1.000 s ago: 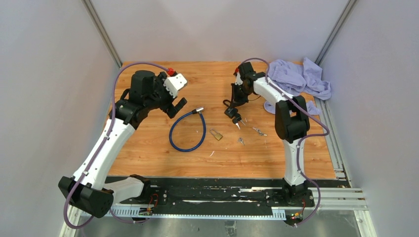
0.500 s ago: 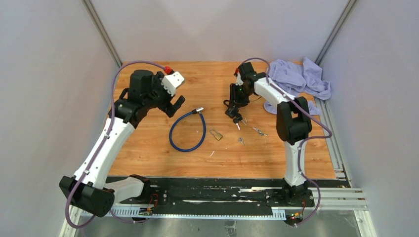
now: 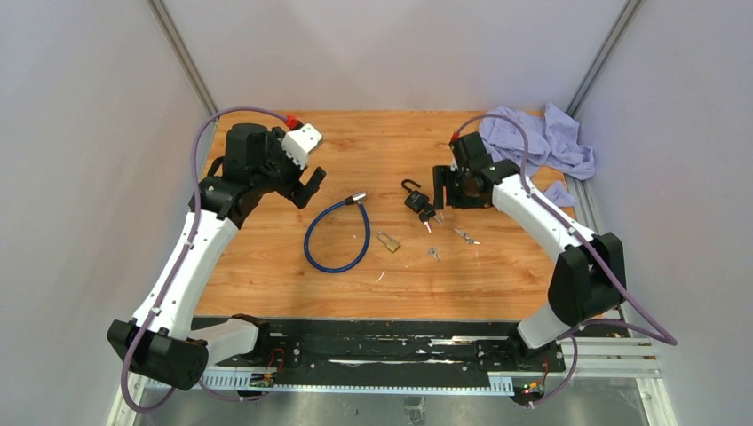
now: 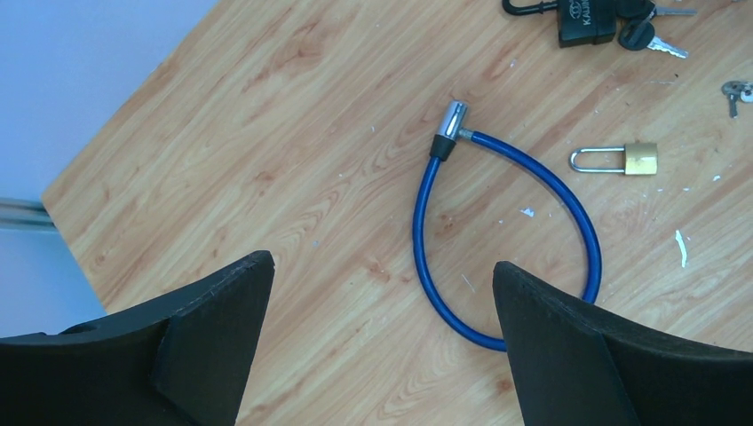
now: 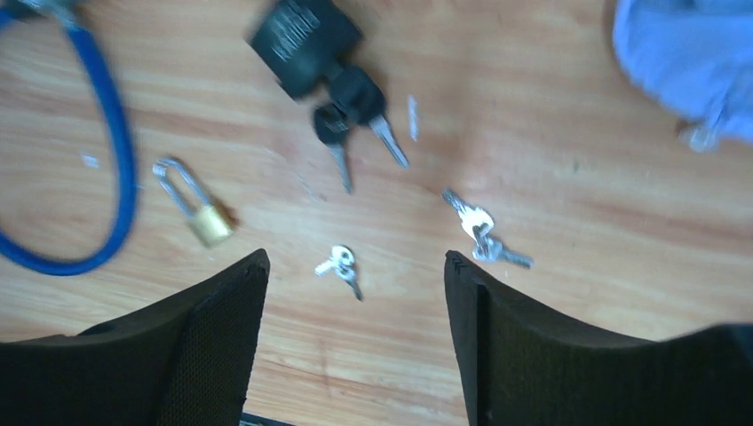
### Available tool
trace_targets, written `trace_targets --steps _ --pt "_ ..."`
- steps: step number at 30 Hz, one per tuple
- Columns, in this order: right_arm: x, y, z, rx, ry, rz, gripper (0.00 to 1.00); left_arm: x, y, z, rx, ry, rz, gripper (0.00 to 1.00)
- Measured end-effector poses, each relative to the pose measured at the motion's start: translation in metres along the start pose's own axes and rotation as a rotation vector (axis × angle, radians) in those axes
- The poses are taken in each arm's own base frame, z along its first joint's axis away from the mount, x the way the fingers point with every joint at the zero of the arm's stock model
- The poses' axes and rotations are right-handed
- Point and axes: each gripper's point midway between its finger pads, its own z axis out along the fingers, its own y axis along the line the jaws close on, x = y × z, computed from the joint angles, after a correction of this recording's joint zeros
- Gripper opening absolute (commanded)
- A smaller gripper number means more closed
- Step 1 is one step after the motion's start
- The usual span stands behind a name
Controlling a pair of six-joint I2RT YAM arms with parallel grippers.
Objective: Unlock with the key
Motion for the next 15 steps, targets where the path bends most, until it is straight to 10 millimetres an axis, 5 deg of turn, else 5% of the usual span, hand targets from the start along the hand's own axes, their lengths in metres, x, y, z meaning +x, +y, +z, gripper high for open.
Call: trace_targets --steps 4,7,15 --pt "0.066 -0.029 0.022 0.106 0.150 0.022 0.60 0.000 -0.004 -0.001 0.019 -0.003 -0.003 0.98" --pt "0.096 -0.043 0.029 0.158 0.231 0.027 0.59 -0.001 -0.008 -0.003 0.037 -0.009 -0.005 0.99" --pt "0.094 -0.053 0.041 0.215 0.225 0.030 0.52 0.002 -0.016 -0.004 0.075 -0.001 -0.009 1.00"
